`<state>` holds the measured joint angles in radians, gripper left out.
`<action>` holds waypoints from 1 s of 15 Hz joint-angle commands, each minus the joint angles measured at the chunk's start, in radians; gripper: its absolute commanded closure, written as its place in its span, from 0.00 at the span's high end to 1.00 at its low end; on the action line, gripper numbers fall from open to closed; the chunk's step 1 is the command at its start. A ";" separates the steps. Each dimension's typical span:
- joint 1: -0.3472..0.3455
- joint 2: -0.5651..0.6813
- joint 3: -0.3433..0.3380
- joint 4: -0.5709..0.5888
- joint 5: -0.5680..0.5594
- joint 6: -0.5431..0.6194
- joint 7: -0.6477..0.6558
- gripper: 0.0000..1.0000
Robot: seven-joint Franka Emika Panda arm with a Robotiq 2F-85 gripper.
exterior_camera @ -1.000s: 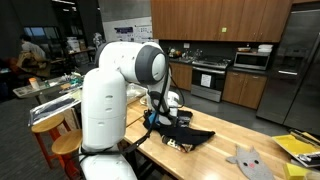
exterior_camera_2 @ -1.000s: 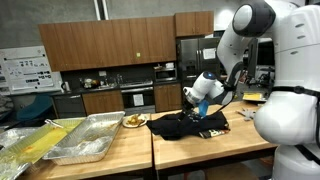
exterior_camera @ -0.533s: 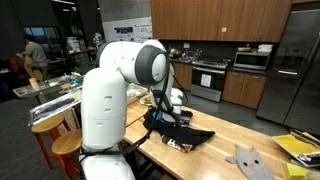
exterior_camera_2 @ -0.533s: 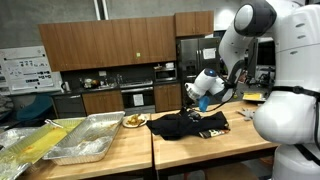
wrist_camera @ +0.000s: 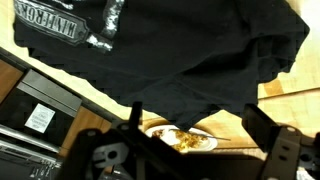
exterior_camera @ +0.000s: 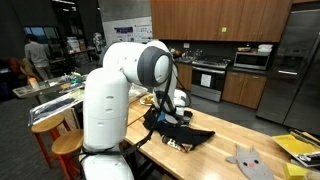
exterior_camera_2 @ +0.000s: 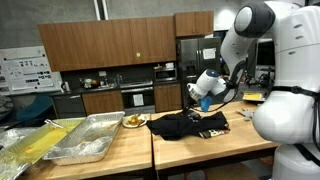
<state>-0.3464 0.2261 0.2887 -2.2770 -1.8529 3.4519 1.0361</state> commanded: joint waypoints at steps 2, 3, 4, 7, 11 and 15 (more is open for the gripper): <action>-0.124 0.038 0.168 0.027 -0.042 0.009 -0.010 1.00; -0.147 0.028 0.190 0.025 -0.046 0.010 -0.015 1.00; -0.180 0.016 0.216 0.024 -0.046 0.010 -0.020 1.00; -0.152 0.030 0.197 0.019 -0.013 0.001 -0.022 1.00; -0.163 0.032 0.205 0.019 -0.016 -0.001 -0.026 1.00; -0.164 0.038 0.206 0.016 -0.014 0.000 -0.027 1.00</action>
